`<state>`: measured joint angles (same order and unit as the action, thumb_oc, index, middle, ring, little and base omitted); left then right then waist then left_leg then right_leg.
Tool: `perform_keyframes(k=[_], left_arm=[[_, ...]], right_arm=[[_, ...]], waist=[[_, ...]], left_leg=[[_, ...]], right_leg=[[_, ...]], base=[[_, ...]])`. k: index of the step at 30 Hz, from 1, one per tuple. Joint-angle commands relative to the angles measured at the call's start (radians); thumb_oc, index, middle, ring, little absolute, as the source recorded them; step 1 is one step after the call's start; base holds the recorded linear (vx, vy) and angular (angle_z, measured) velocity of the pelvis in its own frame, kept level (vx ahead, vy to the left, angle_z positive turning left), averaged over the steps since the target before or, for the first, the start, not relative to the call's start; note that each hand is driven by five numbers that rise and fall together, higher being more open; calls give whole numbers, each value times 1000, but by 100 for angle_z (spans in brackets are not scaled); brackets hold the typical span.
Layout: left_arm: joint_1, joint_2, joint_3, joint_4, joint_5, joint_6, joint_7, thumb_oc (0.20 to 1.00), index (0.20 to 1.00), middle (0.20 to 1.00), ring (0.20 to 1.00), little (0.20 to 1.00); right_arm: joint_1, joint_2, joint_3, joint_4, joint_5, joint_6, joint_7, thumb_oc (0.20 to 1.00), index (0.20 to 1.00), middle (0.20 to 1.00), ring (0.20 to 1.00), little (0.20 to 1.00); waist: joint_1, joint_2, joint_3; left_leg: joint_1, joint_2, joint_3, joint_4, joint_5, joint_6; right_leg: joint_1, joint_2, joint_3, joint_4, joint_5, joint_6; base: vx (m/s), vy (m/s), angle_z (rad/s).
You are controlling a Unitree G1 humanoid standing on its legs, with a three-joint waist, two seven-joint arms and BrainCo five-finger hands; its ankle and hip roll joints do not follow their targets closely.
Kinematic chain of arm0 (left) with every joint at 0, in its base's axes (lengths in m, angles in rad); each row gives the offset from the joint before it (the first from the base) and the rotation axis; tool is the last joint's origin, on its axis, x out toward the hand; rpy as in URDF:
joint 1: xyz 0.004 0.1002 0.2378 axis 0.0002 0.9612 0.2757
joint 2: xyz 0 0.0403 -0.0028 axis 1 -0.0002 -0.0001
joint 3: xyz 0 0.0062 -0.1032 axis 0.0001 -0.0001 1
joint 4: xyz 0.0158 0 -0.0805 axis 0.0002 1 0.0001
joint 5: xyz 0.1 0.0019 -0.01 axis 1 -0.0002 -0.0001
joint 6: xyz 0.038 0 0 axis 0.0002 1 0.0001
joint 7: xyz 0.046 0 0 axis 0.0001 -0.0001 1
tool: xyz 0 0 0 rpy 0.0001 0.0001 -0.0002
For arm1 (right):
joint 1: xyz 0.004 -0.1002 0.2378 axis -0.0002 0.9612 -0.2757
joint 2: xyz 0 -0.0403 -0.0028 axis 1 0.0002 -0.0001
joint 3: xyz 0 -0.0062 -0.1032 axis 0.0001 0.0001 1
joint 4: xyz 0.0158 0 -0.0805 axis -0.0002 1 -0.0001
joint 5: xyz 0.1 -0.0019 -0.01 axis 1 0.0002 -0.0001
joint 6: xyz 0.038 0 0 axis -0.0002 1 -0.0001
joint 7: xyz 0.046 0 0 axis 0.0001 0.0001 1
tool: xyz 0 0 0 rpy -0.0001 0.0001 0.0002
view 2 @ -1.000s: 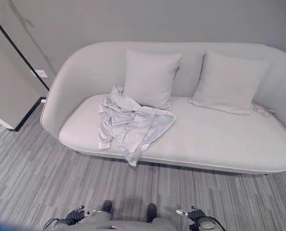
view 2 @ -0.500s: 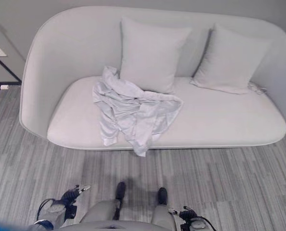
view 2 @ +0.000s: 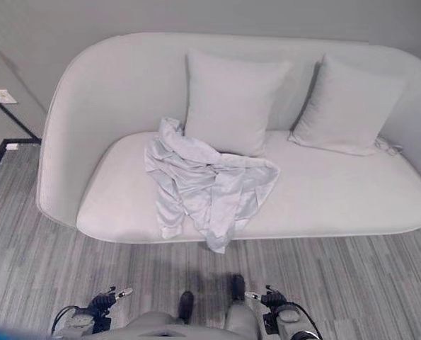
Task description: Hang the clothes on the sofa on the clothes rack.
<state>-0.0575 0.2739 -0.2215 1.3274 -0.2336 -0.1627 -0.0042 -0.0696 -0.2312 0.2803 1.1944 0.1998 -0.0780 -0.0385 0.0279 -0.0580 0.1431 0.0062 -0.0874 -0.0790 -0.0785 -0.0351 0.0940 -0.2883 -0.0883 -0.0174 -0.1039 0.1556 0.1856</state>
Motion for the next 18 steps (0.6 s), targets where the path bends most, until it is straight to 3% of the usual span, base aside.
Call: perform_keyframes(k=[1,4,9,11,12,13,16,18], left_arm=[[-16,4,-4,-35,9,-10,1,1000,1000,1000,1000,1000],[-6,-9,-4,-35,3,-11,2,1000,1000,1000,1000,1000],[-5,-18,-13,-47,0,-11,2,1000,1000,1000,1000,1000],[-8,-21,-21,-67,-5,-12,0,1000,1000,1000,1000,1000],[-12,-21,-28,-84,-11,-13,2,1000,1000,1000,1000,1000],[-13,-23,-28,-84,-11,-12,4,1000,1000,1000,1000,1000],[-10,-27,-26,-77,-12,-12,3,1000,1000,1000,1000,1000],[-10,-28,-27,-71,-12,-13,6,1000,1000,1000,1000,1000]], right_arm=[[12,-51,16,28,20,-19,-4,1000,1000,1000,1000,1000],[27,-58,10,26,23,-27,1,1000,1000,1000,1000,1000],[31,-66,17,28,32,-34,6,1000,1000,1000,1000,1000],[31,-74,16,30,34,-36,5,1000,1000,1000,1000,1000],[26,-85,13,34,37,-36,-1,1000,1000,1000,1000,1000],[24,-87,11,37,38,-34,-2,1000,1000,1000,1000,1000],[22,-102,-9,50,46,-31,-2,1000,1000,1000,1000,1000],[20,-110,-15,49,44,-32,-9,1000,1000,1000,1000,1000]], waist=[[3,7,32],[-9,12,3],[-8,17,-7],[-3,17,3],[5,11,24],[5,10,27],[11,9,24],[18,22,24]], left_leg=[[70,58,-129,-9,-34,-88],[93,125,-140,-9,-49,-127],[84,182,-127,48,-39,-168],[41,177,-128,168,-6,-178],[-33,161,-134,313,66,-181],[-50,166,-124,324,78,-177],[-99,199,-97,207,57,-171],[-141,207,-109,105,105,-184]], right_leg=[[76,25,-6,17,21,-26],[109,40,-24,17,16,-47],[162,70,-48,17,-31,-74],[190,72,-53,19,-48,-88],[230,70,-48,18,-69,-106],[242,66,-45,17,-77,-107],[271,39,-36,17,-110,-96],[278,38,-26,17,-123,-90]], base=[[273,-232,75],[241,-226,59],[135,-186,22],[137,-150,5],[134,-89,13],[215,-13,-5],[190,92,-12],[163,146,-6]])
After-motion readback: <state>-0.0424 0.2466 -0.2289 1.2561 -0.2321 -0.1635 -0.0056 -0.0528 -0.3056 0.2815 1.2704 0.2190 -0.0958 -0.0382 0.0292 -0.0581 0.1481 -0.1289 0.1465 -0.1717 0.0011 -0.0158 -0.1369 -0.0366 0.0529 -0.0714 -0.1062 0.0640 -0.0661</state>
